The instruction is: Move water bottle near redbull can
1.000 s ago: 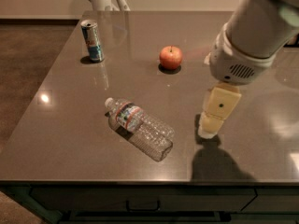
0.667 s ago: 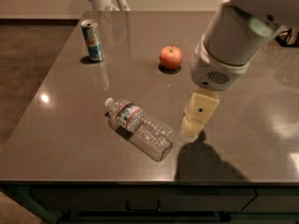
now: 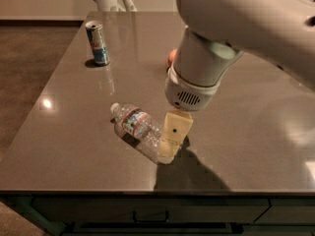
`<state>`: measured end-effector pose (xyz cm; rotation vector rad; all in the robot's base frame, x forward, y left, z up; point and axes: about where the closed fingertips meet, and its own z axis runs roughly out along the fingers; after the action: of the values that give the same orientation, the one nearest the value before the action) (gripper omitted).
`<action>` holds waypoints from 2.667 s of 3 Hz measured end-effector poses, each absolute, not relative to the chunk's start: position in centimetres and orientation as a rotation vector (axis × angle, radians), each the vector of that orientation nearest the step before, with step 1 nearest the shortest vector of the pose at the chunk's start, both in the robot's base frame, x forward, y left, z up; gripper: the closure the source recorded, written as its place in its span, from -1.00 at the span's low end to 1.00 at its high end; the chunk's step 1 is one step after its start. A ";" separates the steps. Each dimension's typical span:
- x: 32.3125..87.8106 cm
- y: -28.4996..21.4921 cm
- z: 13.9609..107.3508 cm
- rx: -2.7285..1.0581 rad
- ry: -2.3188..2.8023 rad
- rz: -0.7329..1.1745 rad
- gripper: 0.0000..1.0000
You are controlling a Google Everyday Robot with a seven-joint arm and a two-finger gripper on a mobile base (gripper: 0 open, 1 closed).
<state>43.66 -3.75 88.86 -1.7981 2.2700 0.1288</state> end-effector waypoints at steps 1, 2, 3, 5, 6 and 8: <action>43.8 -2.1 87.0 -1.802 2.308 0.123 -1.00; 44.0 -1.3 85.6 -1.804 2.349 0.101 -1.00; 44.3 -1.2 85.0 -1.796 2.387 0.074 -0.66; 45.6 -0.8 85.2 -1.783 2.419 0.032 0.30; 47.3 -0.4 86.1 -1.759 2.434 0.042 0.74; 53.2 1.8 88.5 -1.684 2.437 0.073 1.00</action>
Offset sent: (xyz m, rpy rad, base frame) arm 0.0063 0.0313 -0.0509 -0.0940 0.0700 -0.0516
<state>53.22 1.77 88.48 -1.6842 2.4374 0.0728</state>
